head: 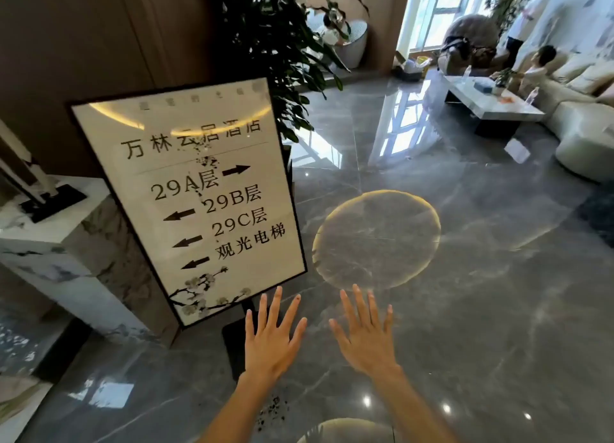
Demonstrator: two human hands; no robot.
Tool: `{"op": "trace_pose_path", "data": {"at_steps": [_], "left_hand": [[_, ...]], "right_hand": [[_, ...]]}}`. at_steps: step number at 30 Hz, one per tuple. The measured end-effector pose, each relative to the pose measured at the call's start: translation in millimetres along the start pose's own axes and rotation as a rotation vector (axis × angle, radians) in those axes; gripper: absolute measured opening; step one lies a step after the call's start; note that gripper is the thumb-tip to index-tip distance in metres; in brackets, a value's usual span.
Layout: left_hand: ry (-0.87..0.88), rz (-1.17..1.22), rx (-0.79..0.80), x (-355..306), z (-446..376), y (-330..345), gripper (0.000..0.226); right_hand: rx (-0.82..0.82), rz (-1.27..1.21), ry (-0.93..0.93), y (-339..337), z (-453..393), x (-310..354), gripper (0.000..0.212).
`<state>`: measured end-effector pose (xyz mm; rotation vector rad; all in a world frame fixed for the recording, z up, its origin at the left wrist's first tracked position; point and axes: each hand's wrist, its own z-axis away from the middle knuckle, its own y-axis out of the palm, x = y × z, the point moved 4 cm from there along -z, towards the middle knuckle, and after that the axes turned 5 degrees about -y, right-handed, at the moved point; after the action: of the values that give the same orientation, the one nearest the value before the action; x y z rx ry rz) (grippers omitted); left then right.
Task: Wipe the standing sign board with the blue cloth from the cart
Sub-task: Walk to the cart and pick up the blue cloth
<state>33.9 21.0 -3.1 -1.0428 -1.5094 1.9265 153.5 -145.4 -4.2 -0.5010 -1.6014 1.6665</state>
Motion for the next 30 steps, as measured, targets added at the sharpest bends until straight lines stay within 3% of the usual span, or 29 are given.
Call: {"op": "trace_pose_path", "data": {"at_steps": [7,15,30], "left_hand": [[0.13,-0.012,-0.02,-60.3,-2.0,12.4,0.057],[0.331,-0.055,0.071,-107.5,-7.4,29.0,0.058],[0.851,-0.072,0.208,-152.1,13.2,67.5,0.058]], "right_hand": [[-0.096,-0.038,0.123,-6.8,26.0,-54.6,0.07],[-0.108,-0.112,0.345,1.3,63.8,-79.5,0.071],[-0.19,-0.185,0.883,21.1,164.8,-58.4,0.069]]}}
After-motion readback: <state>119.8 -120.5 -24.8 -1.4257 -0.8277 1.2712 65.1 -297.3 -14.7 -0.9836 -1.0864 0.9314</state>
